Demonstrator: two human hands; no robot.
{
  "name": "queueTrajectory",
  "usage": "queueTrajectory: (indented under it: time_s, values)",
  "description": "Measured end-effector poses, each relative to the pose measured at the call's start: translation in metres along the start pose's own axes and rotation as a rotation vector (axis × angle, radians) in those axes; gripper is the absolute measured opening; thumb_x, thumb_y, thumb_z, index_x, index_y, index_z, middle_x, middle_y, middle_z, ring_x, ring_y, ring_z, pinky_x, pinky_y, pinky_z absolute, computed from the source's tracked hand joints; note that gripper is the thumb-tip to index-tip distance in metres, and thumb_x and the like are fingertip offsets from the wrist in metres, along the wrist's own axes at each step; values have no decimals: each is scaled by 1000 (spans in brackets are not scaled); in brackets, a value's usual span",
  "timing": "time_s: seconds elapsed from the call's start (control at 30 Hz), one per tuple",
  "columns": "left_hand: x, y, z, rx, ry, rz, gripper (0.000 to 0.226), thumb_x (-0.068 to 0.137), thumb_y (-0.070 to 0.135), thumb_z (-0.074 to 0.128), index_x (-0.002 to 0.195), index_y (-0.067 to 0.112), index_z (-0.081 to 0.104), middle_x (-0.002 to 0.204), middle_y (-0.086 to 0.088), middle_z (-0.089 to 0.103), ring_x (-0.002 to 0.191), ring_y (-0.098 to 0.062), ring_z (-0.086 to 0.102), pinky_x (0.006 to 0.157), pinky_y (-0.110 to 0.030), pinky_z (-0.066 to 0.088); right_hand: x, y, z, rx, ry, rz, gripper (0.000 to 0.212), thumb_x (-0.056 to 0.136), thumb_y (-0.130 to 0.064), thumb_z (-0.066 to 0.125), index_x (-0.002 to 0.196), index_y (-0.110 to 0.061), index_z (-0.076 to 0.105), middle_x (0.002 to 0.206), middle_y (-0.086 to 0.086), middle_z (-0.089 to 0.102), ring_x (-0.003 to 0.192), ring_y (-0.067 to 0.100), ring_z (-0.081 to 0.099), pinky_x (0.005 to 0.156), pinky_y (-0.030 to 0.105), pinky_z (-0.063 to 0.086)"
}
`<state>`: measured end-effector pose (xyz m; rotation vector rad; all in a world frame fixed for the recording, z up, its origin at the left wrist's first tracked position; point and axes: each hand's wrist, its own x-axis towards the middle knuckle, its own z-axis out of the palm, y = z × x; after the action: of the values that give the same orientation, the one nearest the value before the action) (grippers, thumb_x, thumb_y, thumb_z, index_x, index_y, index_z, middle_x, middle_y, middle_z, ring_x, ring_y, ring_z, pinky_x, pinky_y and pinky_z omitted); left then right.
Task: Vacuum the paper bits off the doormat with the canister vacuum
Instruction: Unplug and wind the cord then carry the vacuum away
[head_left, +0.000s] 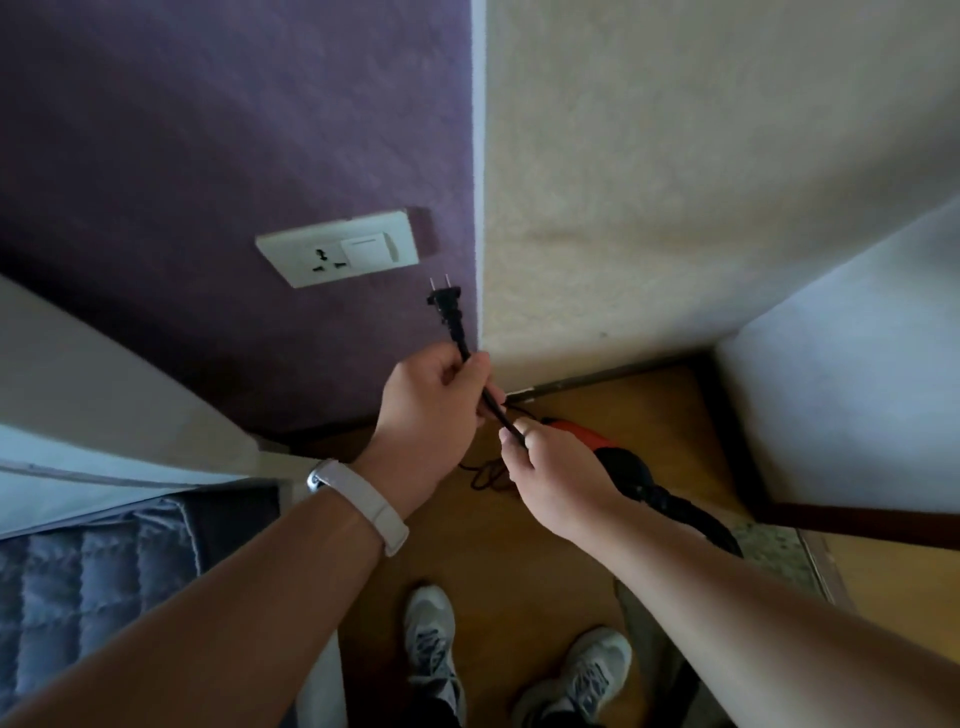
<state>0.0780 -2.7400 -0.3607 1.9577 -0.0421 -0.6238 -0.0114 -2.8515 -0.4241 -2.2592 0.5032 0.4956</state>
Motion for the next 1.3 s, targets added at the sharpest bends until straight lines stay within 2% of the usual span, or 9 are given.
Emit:
queueTrajectory:
  time_s: [0.23, 0.3, 0.4, 0.47, 0.6, 0.77, 1.1, 1.2, 1.3]
  values:
    - [-6, 35, 42, -223, -86, 43, 35, 107, 19, 42, 75, 12, 54, 58, -3, 57, 58, -19, 61, 64, -35, 52, -21, 67, -20, 261, 26, 175, 27, 105, -31, 42, 92, -15, 59, 88, 20, 69, 47, 13, 44, 48, 32, 35]
    - [-2, 42, 45, -233, -80, 80, 35, 107, 17, 40, 75, 11, 53, 56, -3, 46, 50, -18, 49, 56, -30, 43, -32, 88, -26, 261, 16, 214, 26, 104, -32, 45, 98, -11, 60, 86, 20, 69, 50, 14, 47, 48, 30, 35]
    - [8, 50, 48, -228, -46, 121, 31, 107, 16, 39, 81, 12, 56, 51, 3, 37, 46, -13, 35, 48, -28, 29, -49, 123, -36, 239, -12, 268, 20, 103, -31, 49, 123, -32, 53, 59, -2, 57, 37, 4, 41, 39, 20, 31]
    - [13, 51, 47, -6, -16, 234, 29, 106, 18, 41, 85, 17, 61, 51, 4, 39, 45, -10, 34, 48, -28, 28, -63, 149, -44, 202, -7, 330, 28, 103, -32, 49, 128, -24, 58, 55, -6, 51, 34, 3, 37, 34, 17, 25]
    - [18, 37, 48, 745, -164, 554, 23, 104, 28, 44, 106, 21, 66, 64, -5, 61, 55, -14, 56, 55, -36, 50, -91, 200, -59, 221, 45, 486, 28, 100, -37, 54, 93, -14, 67, 56, -3, 53, 42, 10, 44, 40, 22, 30]
    - [29, 17, 68, 1027, -198, 574, 34, 105, 34, 39, 120, 16, 62, 85, -11, 70, 75, -33, 62, 64, -41, 52, -122, 241, -74, 232, 111, 598, 20, 93, -30, 62, 77, -17, 61, 56, -1, 55, 44, 13, 45, 43, 27, 33]
    - [-3, 18, 191, 991, -546, 531, 38, 98, 57, 36, 82, 27, 54, 77, 4, 54, 75, -20, 54, 61, -36, 38, -129, 251, -101, 476, 273, 487, 31, 87, -20, 59, 63, -12, 42, 54, 4, 38, 51, 20, 36, 53, 33, 26]
    - [-15, 19, 219, 788, -714, 422, 76, 77, 86, 33, 95, 19, 63, 76, -1, 55, 70, -17, 52, 66, -39, 40, -128, 255, -108, 480, 250, 488, 30, 89, -22, 58, 64, -14, 44, 53, 1, 40, 48, 17, 37, 51, 31, 30]
    - [-20, 14, 237, 484, -878, 239, 93, 70, 87, 48, 112, 5, 61, 88, -6, 55, 80, -15, 54, 76, -36, 43, -124, 265, -106, 442, 212, 509, 28, 90, -23, 55, 66, -15, 44, 54, 1, 40, 46, 16, 34, 48, 30, 28]
